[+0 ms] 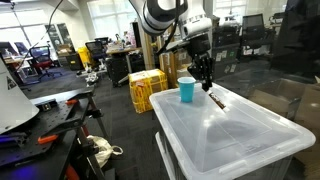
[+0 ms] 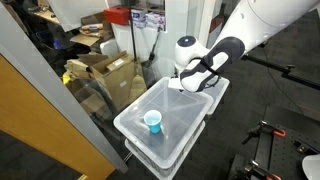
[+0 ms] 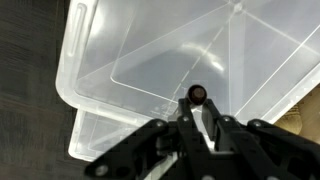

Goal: Take the marker out of the cup and put it on the table

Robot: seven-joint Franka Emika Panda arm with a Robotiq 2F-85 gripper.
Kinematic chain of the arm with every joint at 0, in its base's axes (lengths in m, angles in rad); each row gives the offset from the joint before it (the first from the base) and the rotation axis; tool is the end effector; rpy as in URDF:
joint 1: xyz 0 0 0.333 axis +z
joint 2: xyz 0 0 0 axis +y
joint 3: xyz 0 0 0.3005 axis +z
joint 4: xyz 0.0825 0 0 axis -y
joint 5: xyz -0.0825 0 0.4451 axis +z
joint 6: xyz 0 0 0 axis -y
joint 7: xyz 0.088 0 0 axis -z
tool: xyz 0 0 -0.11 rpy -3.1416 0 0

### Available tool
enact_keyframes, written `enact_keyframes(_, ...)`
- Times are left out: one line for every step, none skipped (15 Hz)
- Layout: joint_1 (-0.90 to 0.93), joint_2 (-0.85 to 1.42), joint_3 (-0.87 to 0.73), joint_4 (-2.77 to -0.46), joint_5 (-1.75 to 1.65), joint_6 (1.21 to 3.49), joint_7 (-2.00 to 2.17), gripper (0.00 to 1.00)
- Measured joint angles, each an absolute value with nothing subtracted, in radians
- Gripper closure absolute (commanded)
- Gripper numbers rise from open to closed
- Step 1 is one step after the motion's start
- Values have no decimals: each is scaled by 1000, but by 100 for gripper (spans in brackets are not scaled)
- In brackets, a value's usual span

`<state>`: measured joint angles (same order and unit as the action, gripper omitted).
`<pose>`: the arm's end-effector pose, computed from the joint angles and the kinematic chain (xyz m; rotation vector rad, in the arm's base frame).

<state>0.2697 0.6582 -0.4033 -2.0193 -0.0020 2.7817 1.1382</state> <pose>0.6272 -0.0949 0.0912 2.4844 -1.6538 0.3724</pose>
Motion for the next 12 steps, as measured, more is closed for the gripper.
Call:
enact_keyframes(277, 670, -408, -2008, -4, 2780, 1156, 95)
enact_keyframes(285, 682, -412, -1999, -6, 2779, 1174, 88)
enact_keyframes(290, 693, -415, -1989, -9, 2778, 1191, 57)
enact_keyframes(293, 703, -416, -1980, -12, 2773, 1208, 55)
enact_keyframes(296, 711, -417, -1973, -14, 2771, 1222, 49)
enact_keyframes(298, 718, -417, -1968, -15, 2769, 1231, 41)
enact_keyframes(300, 722, -417, -1966, -18, 2769, 1245, 34)
enact_keyframes(302, 725, -417, -1963, -20, 2769, 1254, 27)
enact_keyframes(304, 726, -417, -1962, -25, 2769, 1263, 19)
enact_keyframes(307, 726, -417, -1961, -27, 2769, 1266, 12)
enact_keyframes(310, 726, -418, -1961, -28, 2769, 1267, 4)
enact_keyframes(313, 726, -418, -1960, -29, 2769, 1267, 1)
